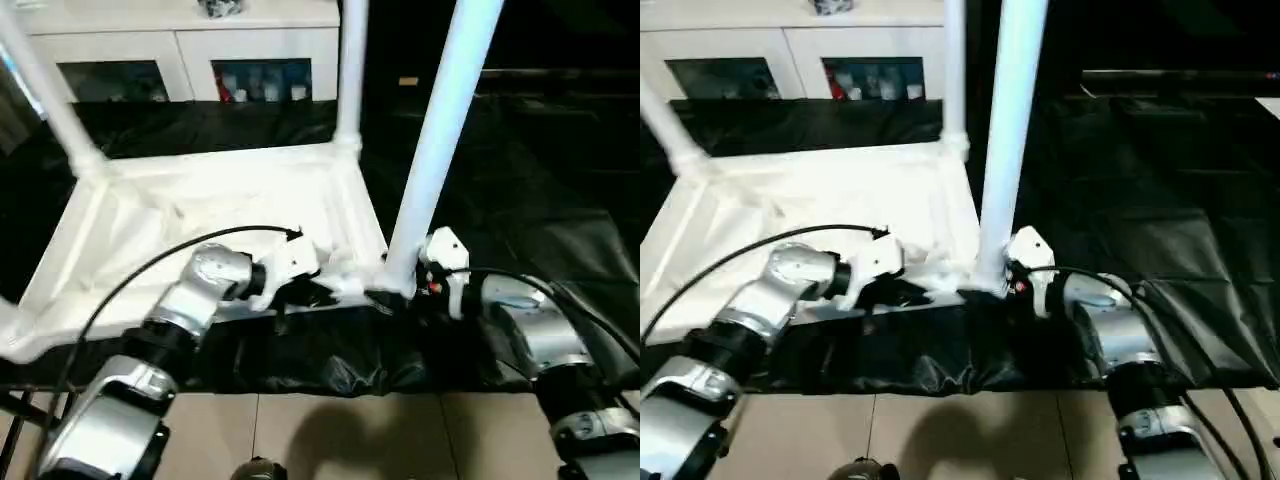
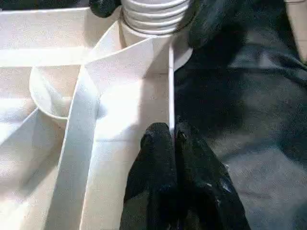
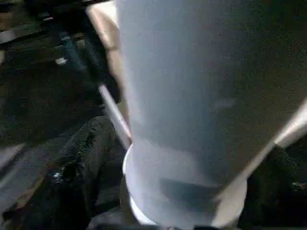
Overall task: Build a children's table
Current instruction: Rotate leg to tighten
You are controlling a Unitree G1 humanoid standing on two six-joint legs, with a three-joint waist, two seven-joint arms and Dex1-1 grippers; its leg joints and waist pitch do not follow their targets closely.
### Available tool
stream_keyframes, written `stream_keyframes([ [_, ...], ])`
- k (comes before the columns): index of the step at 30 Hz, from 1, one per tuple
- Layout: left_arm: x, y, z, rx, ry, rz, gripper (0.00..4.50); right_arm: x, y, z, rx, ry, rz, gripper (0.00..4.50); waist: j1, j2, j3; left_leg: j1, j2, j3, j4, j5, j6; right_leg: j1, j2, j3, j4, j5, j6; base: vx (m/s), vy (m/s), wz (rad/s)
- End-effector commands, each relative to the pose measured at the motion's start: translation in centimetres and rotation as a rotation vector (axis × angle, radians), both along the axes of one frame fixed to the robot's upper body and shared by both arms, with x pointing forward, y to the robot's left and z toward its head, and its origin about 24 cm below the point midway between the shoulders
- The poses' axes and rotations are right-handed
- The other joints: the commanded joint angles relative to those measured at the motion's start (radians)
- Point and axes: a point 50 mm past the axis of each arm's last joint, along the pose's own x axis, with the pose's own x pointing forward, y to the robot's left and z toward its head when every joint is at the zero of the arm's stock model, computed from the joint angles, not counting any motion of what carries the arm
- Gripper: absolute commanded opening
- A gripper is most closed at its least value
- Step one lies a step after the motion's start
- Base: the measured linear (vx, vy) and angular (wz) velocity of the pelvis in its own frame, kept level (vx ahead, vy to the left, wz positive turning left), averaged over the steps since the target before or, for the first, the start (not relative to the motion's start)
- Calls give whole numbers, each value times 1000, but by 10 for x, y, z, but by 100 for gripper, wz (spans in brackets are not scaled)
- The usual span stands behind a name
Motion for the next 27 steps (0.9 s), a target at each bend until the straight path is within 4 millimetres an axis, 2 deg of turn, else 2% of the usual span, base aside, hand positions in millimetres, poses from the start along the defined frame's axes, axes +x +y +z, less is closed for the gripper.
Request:
stream_keyframes([
  [1, 4, 0, 9, -6, -26, -21, 0, -5, 12, 2, 7, 50, 150, 349, 3, -12, -67, 26, 64, -26, -63, -208, 81, 39, -69, 42, -62, -74, -276, 0, 0, 0],
  [2, 5, 1, 9, -2, -22, -25, 0, -6, 12, 2, 4, 59, 164, 320, 3, -12, -67, 26, 64, -26, -63, -205, 82, 38, -69, 42, -62, -70, -277, 0, 0, 0],
  [5, 5, 4, 9, 12, -4, -38, 0, -6, 12, 2, -11, 71, 197, 310, 5, -15, -68, 25, 64, -26, -61, -186, 85, 38, -71, 43, -60, -54, -280, 0, 0, 0],
  [6, 5, 4, 9, 13, -4, -37, 0, -6, 12, 2, -14, 71, 200, 307, 6, -13, -69, 25, 63, -26, -60, -182, 85, 38, -72, 42, -59, -55, -281, 0, 0, 0],
  [8, 6, 4, 9, 11, -5, -34, 0, -6, 13, 1, -12, 70, 198, 281, 7, -15, -69, 25, 63, -26, -59, -176, 86, 38, -71, 42, -58, -47, -283, 0, 0, 0],
  [12, 8, 1, 8, 3, -17, 2, 0, -7, 17, -2, 14, 66, 156, 271, 7, -18, -69, 25, 64, -26, -59, -175, 87, 38, -72, 42, -59, -56, -281, 0, 0, 0],
  [13, 12, -3, 6, 22, -35, 66, 0, -4, 20, -6, 20, 57, 49, 268, 6, -23, -66, 25, 65, -25, -62, -188, 80, 37, -72, 43, -62, -89, -274, 0, 0, 0],
  [14, 12, -3, 6, 22, -35, 66, 0, -4, 20, -6, 20, 57, 49, 267, 7, -20, -64, 26, 65, -26, -64, -196, 74, 34, -73, 44, -64, -108, -272, 0, 0, 0],
  [15, 15, -5, 6, 30, -43, 100, 0, -2, 21, -9, 15, 51, -13, 267, 6, -20, -62, 27, 64, -28, -67, -232, 56, 35, -74, 43, -70, -171, -259, 0, 0, 0],
  [16, 17, -9, 6, 21, -51, 140, 0, 1, 23, -13, -1, 33, -99, 267, 0, -20, -57, 31, 65, -29, -74, -259, 29, 30, -74, 46, -75, -224, -245, 0, 0, 0],
  [17, 18, -10, 6, 19, -51, 147, 0, 2, 23, -14, -3, 31, -114, 266, -2, -21, -56, 34, 64, -31, -76, -285, 19, 30, -75, 46, -80, -262, -236, 0, 0, 0],
  [18, 20, -18, 7, 0, -51, 192, 0, 5, 26, -20, -12, 19, -228, 265, -5, -24, -55, 33, 64, -33, -79, -303, 0, 32, -78, 47, -83, -304, -219, 0, 0, 0],
  [19, 22, -37, 7, -30, -63, 250, 0, 8, 35, -28, 12, 27, -432, 265, -9, -22, -53, 40, 65, -34, -84, -325, -20, 24, -76, 49, -87, -327, -213, 0, 0, 0],
  [20, 22, -37, 7, -30, -63, 250, 0, 8, 35, -28, 12, 27, -432, 265, -12, -19, -53, 40, 65, -36, -85, -333, -29, 24, -77, 50, -87, -333, -208, 0, 0, 0],
  [21, 22, -47, 8, -43, -67, 269, 0, 9, 40, -31, 30, 41, -506, 265, -15, -18, -56, 40, 63, -39, -87, -342, -39, 27, -76, 49, -87, -330, -199, 0, 0, 0],
  [22, 19, -68, 6, -66, -76, 282, 0, 14, 54, -32, 64, 59, -632, 265, -21, -19, -57, 39, 63, -37, -89, -332, -42, 25, -74, 51, -87, -290, -199, 0, 0, 0],
  [23, 19, -68, 6, -66, -76, 282, 0, 14, 54, -32, 64, 59, -632, 265, -24, -19, -57, 39, 62, -37, -89, -329, -43, 23, -73, 51, -87, -275, -200, 0, 0, 0],
  [25, 15, -86, 6, -85, -94, 284, 0, 17, 69, -30, 79, 49, -683, 265, -25, -14, -60, 40, 57, -35, -85, -324, -33, 26, -72, 51, -87, -236, -204, 0, 0, 0],
  [27, 15, -89, 6, -90, -104, 281, 0, 18, 74, -28, 87, 39, -670, 265, -24, -17, -60, 35, 54, -32, -81, -307, -9, 30, -73, 51, -90, -208, -202, 0, 0, 0],
])
